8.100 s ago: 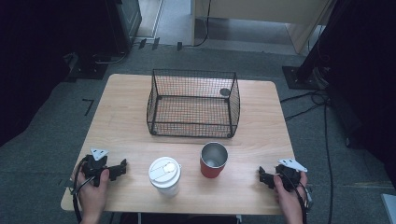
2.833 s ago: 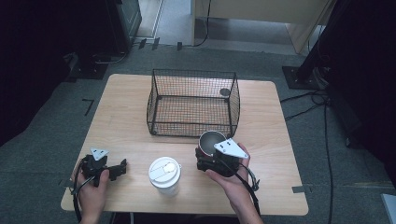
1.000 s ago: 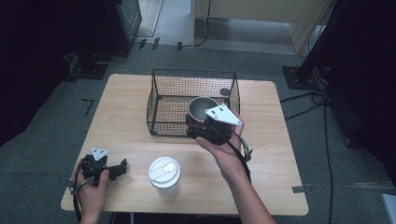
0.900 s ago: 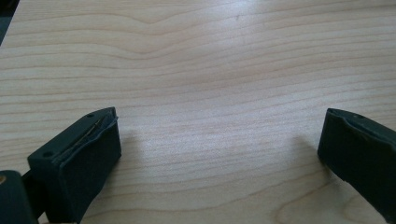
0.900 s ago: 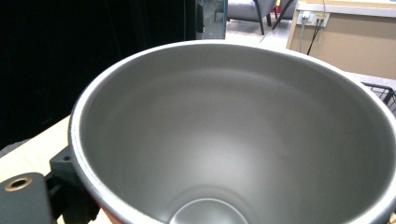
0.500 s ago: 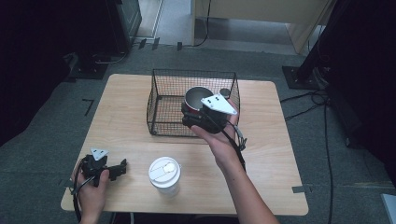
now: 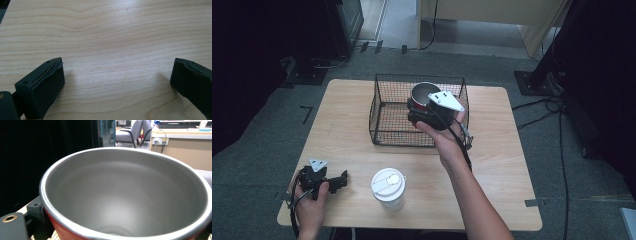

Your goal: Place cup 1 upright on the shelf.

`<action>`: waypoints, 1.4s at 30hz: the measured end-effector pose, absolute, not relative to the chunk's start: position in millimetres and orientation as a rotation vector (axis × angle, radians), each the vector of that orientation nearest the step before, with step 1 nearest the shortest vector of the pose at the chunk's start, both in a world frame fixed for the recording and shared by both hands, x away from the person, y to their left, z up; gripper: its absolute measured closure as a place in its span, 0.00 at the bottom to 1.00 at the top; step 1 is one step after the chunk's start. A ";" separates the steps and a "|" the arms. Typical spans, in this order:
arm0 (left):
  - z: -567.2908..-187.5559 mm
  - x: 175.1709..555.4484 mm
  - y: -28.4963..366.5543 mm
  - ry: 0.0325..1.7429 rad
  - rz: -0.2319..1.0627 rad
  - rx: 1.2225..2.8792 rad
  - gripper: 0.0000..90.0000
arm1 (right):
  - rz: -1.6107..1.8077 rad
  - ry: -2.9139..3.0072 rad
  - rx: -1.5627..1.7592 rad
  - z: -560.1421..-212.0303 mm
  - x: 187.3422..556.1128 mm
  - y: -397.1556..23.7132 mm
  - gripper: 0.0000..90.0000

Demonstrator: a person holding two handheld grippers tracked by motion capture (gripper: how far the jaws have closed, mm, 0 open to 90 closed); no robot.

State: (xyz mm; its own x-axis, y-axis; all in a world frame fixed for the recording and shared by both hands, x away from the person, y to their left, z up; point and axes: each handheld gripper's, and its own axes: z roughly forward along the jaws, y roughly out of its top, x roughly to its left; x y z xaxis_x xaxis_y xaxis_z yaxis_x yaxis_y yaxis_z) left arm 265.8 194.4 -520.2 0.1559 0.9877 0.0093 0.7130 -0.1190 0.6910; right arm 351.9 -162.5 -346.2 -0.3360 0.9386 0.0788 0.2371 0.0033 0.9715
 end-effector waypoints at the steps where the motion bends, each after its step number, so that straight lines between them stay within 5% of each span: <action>1: -520.3 265.8 194.3 1.613 0.657 1.894 0.00 | 1.376 1.630 1.231 -346.3 354.2 -163.1 0.08; 42: -520.3 265.9 194.3 1.612 0.658 1.894 0.00 | 1.323 1.481 1.287 -393.7 450.3 -175.7 0.08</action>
State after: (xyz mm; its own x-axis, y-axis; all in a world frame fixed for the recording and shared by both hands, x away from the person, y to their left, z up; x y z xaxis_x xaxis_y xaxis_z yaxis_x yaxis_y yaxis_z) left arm 265.9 194.3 -520.3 0.1559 0.9877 0.0095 0.7123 -0.1191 0.6917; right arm 450.3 -175.7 -393.7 -0.2071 0.9748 0.0832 0.1924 -0.0428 0.9804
